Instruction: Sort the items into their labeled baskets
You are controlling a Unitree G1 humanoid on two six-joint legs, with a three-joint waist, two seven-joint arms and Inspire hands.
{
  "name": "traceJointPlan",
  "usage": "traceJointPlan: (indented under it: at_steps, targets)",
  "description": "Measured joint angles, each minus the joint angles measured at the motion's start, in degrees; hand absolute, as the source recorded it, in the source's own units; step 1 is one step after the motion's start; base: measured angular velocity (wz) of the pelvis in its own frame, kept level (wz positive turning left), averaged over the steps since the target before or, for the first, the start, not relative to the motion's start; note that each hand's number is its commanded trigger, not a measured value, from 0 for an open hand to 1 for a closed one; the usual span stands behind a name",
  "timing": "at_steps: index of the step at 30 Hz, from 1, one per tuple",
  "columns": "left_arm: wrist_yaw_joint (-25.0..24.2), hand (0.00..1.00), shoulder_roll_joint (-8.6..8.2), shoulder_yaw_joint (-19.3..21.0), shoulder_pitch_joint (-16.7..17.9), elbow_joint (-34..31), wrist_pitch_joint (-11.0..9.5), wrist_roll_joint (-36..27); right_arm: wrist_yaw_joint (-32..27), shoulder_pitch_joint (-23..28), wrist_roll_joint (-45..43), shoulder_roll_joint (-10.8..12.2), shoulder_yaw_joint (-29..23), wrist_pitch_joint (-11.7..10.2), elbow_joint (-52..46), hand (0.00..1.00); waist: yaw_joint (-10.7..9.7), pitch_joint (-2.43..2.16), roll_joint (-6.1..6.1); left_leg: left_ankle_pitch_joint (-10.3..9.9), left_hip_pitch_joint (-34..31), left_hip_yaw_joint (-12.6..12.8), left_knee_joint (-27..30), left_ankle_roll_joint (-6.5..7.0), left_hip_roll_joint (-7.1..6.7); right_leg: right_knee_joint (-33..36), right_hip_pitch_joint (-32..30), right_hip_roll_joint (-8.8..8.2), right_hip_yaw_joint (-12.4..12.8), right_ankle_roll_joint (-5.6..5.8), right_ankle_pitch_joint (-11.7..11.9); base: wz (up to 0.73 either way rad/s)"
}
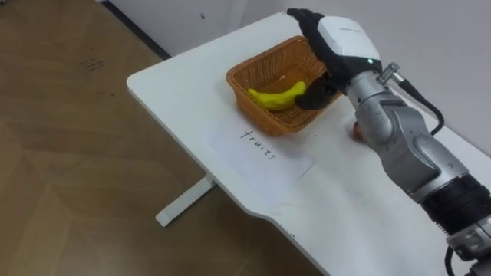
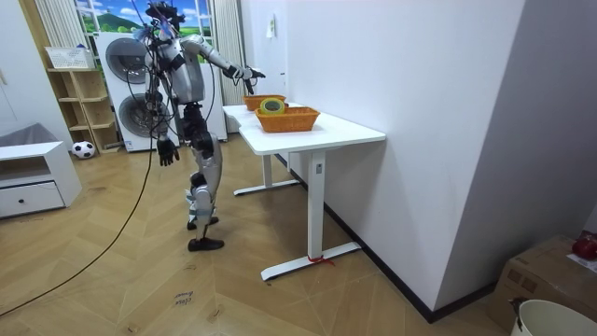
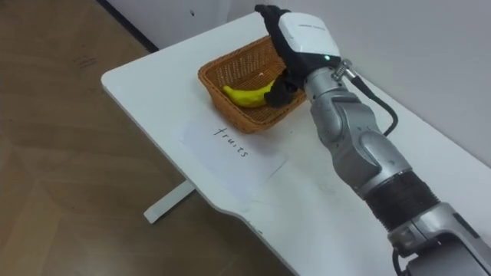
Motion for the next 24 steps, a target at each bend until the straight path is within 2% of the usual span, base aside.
traceJointPlan:
  at_steps: [2, 4, 7, 9, 11, 13, 17, 22, 24]
  targets:
    - [0.33, 0.0, -0.31, 0.08, -0.01, 0.05, 0.03, 0.01, 0.0, -0.02, 0.32, 0.01, -1.18, -0.21, -0.01, 0.0, -0.76, 0.3, 0.59, 0.0, 0.08, 0.25, -0.02, 0.0, -0.02, -0.04, -0.08, 0.05, 1.71, 0.0, 0.0, -0.05]
    - [0.61, 0.0, -0.59, 0.01, 0.1, -0.24, 0.12, -0.06, -0.04, -0.02, 0.97, 0.01, -3.02, -0.52, -0.04, 0.0, -1.42, 0.33, 1.08, 0.01, 0.05, 0.34, 0.04, 0.01, -0.02, -0.03, -0.28, 0.08, 2.59, 0.0, 0.0, -0.02]
    - [2.37, 0.0, -1.93, -0.29, 0.57, -1.18, 0.22, -0.39, -1.02, -0.02, 6.84, 0.01, -6.31, -0.57, -0.12, 0.0, -2.65, 0.1, 2.19, 0.02, 0.11, 0.48, 0.05, 0.04, -0.08, 0.0, -0.3, 0.06, 3.03, 0.0, 0.0, -0.02]
    - [3.02, 0.0, -2.46, -0.91, 0.59, -1.19, 0.32, -0.4, -1.86, -0.02, 10.32, 0.0, -7.4, -0.53, -0.12, 0.0, -3.32, -0.36, 2.86, 0.02, 0.17, 0.74, -0.03, 0.04, -0.02, -0.01, -0.3, 0.07, 3.06, 0.0, 0.0, -0.02]
    - [3.7, 0.0, -3.19, -0.97, 0.62, -1.24, 0.59, -0.3, -2.06, -0.01, 14.19, 0.0, -8.91, -0.55, -0.26, 0.0, -5.19, -0.88, 3.96, 0.06, 0.21, 1.08, 0.03, 0.08, -0.01, -0.01, 0.0, 0.0, 3.06, 0.0, 0.0, 0.11]
    - [4.15, 0.0, -3.63, -0.96, 1.2, -1.95, 1.02, 0.23, -2.58, -0.01, 17.05, -0.04, -10.03, -0.57, -0.21, 0.0, -5.91, -1.12, 4.81, 0.12, 0.28, 1.7, 0.06, 0.17, -0.02, -0.01, 0.03, -0.13, 3.19, 0.02, -0.01, 0.02]
    - [4.84, 0.0, -3.98, -0.91, 2.42, -3.4, 1.52, 1.16, -3.18, 0.0, 24.07, -0.59, -13.62, -0.5, 1.52, 0.0, -7.21, -1.29, 6.07, 0.2, 0.32, 1.73, 0.02, 0.28, -0.23, -0.04, 0.02, -0.34, 3.21, 0.04, -0.02, 0.0]
    - [4.84, 0.0, -4.31, -1.55, 2.67, -3.51, 1.91, 0.67, -4.66, -0.04, 33.29, -0.6, -15.74, -0.53, 5.05, 0.0, -8.47, -1.17, 7.14, 0.44, 0.36, 1.5, 0.0, 0.65, -0.78, -0.07, 0.25, -0.84, 3.02, 0.24, -0.15, 0.04]
    - [4.84, 0.0, -4.39, -2.09, 2.66, -3.51, 1.91, 0.67, -5.02, -0.04, 35.09, -0.6, -15.82, -0.55, 5.96, 0.0, -8.59, -0.96, 7.46, 0.5, 0.35, 1.67, 0.0, 0.75, -0.94, -0.09, 0.19, -1.03, 3.01, 0.38, -0.23, -0.02]
